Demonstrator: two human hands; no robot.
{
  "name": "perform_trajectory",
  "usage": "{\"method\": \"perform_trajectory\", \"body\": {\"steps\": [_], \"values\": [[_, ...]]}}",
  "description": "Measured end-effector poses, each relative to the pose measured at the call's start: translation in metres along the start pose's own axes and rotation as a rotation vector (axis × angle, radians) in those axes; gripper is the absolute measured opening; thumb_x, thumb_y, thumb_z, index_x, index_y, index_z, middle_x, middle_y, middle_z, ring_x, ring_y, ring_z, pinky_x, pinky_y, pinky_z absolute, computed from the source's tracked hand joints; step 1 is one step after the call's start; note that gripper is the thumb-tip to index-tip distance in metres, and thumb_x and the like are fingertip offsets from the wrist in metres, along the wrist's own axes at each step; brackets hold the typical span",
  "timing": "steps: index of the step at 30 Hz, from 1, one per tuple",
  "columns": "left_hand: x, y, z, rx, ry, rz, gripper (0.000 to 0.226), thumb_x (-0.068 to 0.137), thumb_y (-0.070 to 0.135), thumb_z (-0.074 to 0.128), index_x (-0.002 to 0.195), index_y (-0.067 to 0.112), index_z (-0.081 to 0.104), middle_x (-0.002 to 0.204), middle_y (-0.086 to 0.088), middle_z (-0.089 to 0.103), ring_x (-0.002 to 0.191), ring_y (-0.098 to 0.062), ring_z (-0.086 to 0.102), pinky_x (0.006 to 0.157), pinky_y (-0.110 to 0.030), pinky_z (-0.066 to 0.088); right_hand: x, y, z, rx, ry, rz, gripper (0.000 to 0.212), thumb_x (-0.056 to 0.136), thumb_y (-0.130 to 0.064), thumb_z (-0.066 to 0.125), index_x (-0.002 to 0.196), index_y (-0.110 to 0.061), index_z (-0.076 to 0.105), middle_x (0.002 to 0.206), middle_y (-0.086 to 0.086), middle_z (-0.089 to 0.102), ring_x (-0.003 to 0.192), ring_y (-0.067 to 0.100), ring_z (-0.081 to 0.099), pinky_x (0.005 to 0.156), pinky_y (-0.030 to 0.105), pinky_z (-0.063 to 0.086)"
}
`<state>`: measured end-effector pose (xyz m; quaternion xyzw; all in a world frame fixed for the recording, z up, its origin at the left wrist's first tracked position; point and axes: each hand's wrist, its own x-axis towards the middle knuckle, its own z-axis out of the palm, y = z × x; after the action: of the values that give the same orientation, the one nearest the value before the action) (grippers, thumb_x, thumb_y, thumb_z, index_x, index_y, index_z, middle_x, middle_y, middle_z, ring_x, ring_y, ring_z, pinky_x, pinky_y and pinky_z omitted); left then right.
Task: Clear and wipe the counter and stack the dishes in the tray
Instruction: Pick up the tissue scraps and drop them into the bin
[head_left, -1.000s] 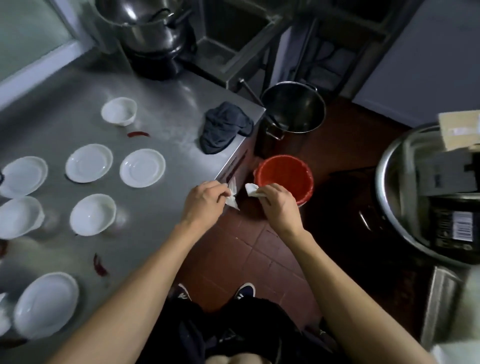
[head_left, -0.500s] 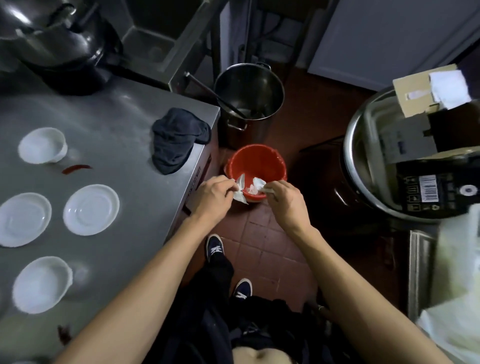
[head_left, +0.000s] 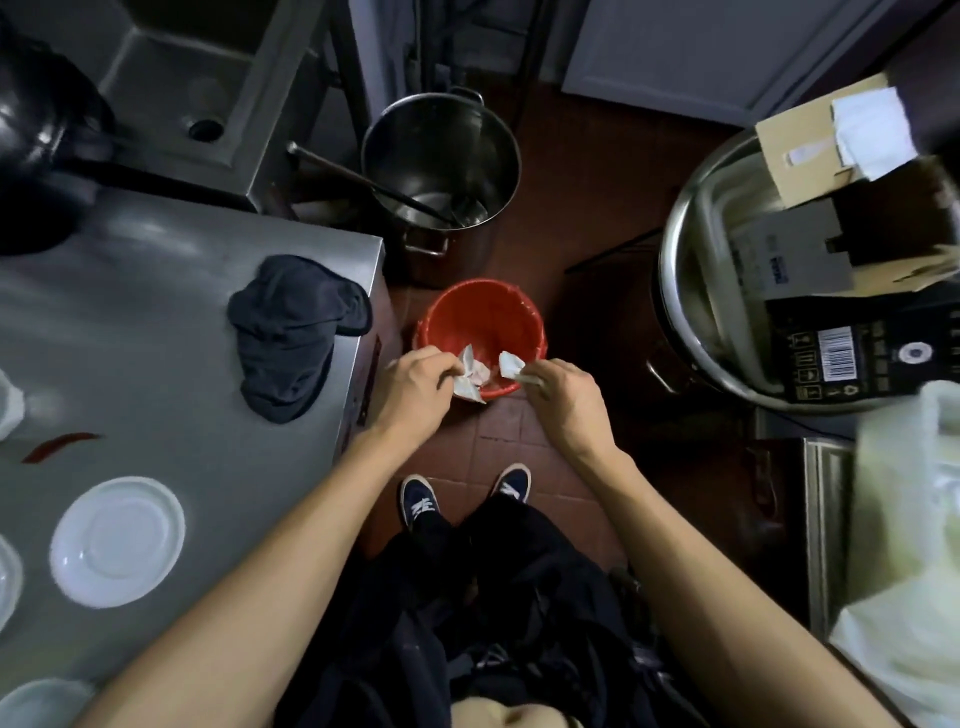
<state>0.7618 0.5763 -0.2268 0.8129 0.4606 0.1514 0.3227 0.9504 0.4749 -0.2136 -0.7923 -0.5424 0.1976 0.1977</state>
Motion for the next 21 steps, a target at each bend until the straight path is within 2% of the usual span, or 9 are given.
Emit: {"method": "perform_trajectory", "body": {"steps": [6,13,16,21], "values": [[0.052,0.005,0.02,0.089,-0.073,-0.046,0.019,0.083,0.01,0.064,0.091,0.026,0.073,0.092,0.01,0.069,0.083,-0.02,0.065,0.074,-0.037,0.055,0.041,0.045,0.0,0.027,-0.076,0.077,0.022,0.088,-0.015,0.066,0.109,-0.017,0.071,0.098,0.003,0.07,0.091,0.025,0.064,0.073,0.036,0.051],[0.107,0.025,0.052,0.115,-0.057,-0.191,0.018,0.083,0.01,0.07,0.089,0.027,0.073,0.091,0.011,0.069,0.079,-0.018,0.066,0.07,-0.036,0.055,0.094,0.104,-0.002,0.084,-0.14,0.086,0.014,0.09,-0.018,0.062,0.1,-0.021,0.07,0.093,-0.001,0.069,0.089,0.023,0.063,0.071,0.034,0.048],[0.12,0.022,0.064,0.127,-0.071,-0.252,0.019,0.083,0.01,0.07,0.09,0.028,0.072,0.092,0.011,0.068,0.08,-0.018,0.065,0.069,-0.036,0.055,0.111,0.123,0.005,0.078,-0.194,0.113,0.015,0.092,-0.019,0.06,0.102,-0.021,0.07,0.094,0.0,0.069,0.09,0.023,0.063,0.071,0.036,0.05],[0.146,0.009,0.084,0.181,-0.165,-0.248,0.016,0.086,0.015,0.067,0.094,0.028,0.071,0.098,0.011,0.068,0.085,-0.023,0.066,0.07,-0.038,0.054,0.137,0.142,0.025,0.103,-0.231,0.124,0.02,0.092,-0.02,0.058,0.11,-0.02,0.069,0.101,0.002,0.069,0.095,0.024,0.063,0.075,0.037,0.051]]}}
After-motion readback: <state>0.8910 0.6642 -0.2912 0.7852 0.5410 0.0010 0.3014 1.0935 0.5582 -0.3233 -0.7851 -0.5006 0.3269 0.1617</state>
